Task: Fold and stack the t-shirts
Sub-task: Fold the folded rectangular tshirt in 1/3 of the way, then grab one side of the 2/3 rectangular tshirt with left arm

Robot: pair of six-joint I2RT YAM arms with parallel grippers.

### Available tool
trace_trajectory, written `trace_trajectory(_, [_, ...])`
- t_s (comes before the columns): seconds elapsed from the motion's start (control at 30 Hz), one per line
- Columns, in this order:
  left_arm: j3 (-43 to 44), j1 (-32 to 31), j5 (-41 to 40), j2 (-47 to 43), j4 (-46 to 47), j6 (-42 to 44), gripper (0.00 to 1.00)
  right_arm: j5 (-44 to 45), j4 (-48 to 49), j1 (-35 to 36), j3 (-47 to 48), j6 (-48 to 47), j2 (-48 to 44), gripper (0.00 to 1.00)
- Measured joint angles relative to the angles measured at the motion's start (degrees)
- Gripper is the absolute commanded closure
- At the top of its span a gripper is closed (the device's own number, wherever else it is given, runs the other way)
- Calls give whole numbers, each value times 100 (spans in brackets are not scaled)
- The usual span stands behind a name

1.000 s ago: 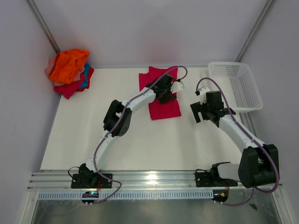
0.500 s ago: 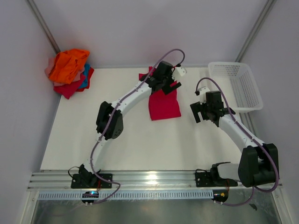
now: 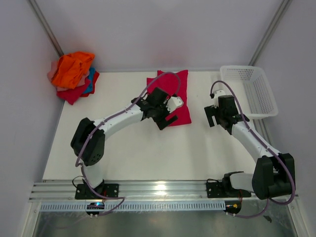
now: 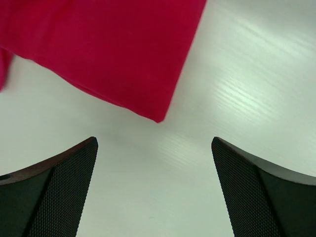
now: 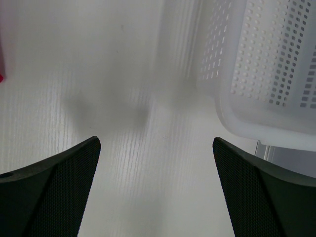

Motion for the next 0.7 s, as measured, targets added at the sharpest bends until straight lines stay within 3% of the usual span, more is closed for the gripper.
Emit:
trace_trajectory(0.17, [-525, -435, -219, 63, 0, -39, 1, 131, 33, 0, 0, 11, -2, 1])
trace_trajectory(0.7, [-382, -1141, -1287, 844, 592, 44, 1, 170, 35, 0, 0, 9, -2, 1])
